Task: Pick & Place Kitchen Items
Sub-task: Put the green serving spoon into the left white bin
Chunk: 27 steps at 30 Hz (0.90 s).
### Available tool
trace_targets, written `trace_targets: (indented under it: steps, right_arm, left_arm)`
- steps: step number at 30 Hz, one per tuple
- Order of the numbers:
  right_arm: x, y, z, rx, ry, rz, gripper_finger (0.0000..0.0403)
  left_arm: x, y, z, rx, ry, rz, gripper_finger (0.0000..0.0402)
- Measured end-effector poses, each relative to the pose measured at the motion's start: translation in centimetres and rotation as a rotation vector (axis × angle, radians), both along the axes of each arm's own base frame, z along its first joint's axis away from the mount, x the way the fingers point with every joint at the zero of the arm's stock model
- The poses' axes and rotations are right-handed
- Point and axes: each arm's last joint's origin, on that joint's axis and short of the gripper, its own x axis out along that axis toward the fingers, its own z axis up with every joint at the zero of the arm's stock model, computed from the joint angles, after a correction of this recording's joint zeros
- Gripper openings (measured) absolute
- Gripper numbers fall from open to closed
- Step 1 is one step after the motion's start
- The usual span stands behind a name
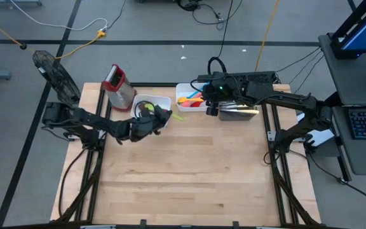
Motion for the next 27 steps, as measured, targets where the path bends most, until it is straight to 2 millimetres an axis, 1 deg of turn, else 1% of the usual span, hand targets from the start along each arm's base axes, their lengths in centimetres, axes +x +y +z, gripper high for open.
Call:
trace_targets:
  steps: [2,5,6,9,11,14,16,18,21,24,27]
  right_arm:
    - [0.0,0.0,0.0,0.0,0.0,0.0,0.0175]
    - [0.0,0.0,0.0,0.0,0.001,0.0,0.0175]
    - [0.0,0.0,0.0,0.0,0.0,0.0,0.0175]
    - [0.0,0.0,0.0,0.001,0.001,0.0,0.0174]
    - [0.0,0.0,-0.1,0.006,0.007,-0.002,0.0174]
    - [-0.1,0.0,-0.1,0.017,0.003,-0.012,0.0173]
    - [-0.1,0.0,-0.1,0.018,0.003,-0.012,0.0172]
    - [-0.1,0.0,-0.1,0.018,0.002,-0.012,0.0172]
    - [0.0,0.0,-0.1,0.02,0.0,-0.014,0.0172]
    - [0.0,0.0,-0.1,0.021,-0.001,-0.016,0.0171]
    - [-0.1,-0.1,-0.1,0.021,-0.001,-0.018,0.0171]
  left_arm:
    - [-0.1,0.2,-1.1,-0.042,-0.05,0.022,0.0022]
    - [-0.3,0.5,-0.8,-0.027,-0.19,0.051,0.0022]
    - [-0.5,0.6,-0.8,-0.03,-0.206,0.055,0.0022]
    - [-1.0,0.9,-2.0,-0.12,-0.227,0.011,0.0022]
    - [-1.2,1.1,-2.2,-0.2,-0.278,-0.018,0.0022]
    - [-1.5,1.3,-2.7,-0.287,-0.323,-0.003,0.0022]
    - [-1.6,1.7,-2.6,-0.316,-0.363,-0.006,0.0022]
    - [-1.7,2.1,-2.2,-0.362,-0.411,-0.049,0.0022]
    - [-2.0,2.8,-2.7,-0.416,-0.417,-0.045,0.0026]
    - [-2.6,3.7,-3.2,-0.41,-0.422,-0.008,0.0022]
    - [-3.3,4.2,-3.8,-0.434,-0.428,0.014,0.0021]
